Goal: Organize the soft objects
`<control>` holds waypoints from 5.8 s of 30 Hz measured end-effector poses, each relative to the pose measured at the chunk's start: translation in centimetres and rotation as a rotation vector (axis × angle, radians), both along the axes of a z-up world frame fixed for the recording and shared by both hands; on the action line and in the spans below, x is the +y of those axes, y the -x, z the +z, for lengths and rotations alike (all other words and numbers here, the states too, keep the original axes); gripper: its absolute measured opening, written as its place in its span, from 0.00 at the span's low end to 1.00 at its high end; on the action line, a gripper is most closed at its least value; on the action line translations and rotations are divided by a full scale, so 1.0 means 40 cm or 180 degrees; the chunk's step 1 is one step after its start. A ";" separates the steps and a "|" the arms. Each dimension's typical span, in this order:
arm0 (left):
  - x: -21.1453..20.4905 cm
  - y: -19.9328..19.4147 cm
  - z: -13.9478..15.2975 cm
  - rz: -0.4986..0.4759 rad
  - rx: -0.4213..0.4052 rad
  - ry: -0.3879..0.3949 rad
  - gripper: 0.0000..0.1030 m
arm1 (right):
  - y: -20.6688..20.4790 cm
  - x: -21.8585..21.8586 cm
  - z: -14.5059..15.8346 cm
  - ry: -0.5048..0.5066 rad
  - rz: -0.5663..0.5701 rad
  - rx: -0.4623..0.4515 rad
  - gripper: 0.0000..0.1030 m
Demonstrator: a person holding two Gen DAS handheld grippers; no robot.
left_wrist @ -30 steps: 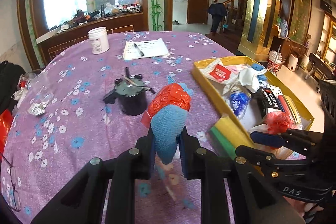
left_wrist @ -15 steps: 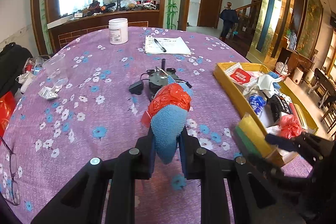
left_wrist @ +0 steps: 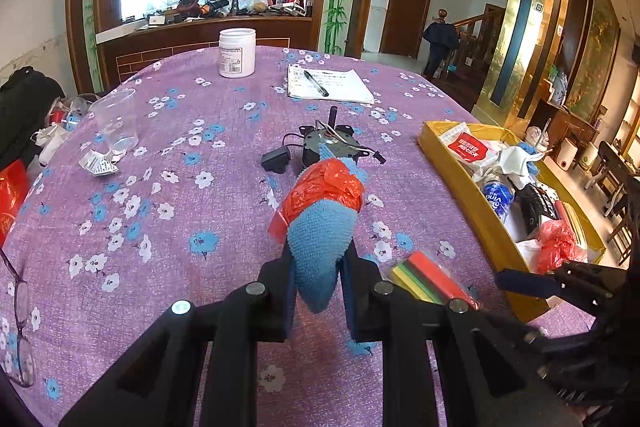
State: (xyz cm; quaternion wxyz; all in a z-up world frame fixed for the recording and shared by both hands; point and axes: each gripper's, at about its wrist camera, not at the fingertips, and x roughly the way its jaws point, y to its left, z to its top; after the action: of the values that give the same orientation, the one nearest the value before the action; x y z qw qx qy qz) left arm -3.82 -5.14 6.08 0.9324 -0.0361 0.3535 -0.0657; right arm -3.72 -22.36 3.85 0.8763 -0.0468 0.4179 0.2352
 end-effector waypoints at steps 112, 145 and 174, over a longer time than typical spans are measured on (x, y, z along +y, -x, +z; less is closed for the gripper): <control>-0.628 -0.107 -0.043 -0.1265 -0.0246 -0.0609 0.91 | -0.125 -0.536 0.083 -0.0346 -0.1749 -0.0257 0.91; -0.422 0.108 -0.068 -0.1160 -0.0195 -0.0227 0.99 | 0.289 -0.500 0.050 -0.0525 -0.2353 -0.0879 0.99; -0.436 0.134 -0.043 -0.0777 -0.0476 -0.0796 0.99 | 0.298 -0.480 0.048 -0.0432 -0.2405 -0.0998 0.99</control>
State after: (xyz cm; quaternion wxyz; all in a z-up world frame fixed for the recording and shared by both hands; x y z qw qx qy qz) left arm -9.16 -22.59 4.34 0.9384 0.1282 0.2904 -0.1364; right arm -15.63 -41.56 5.77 0.9551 0.1325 0.2506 -0.0859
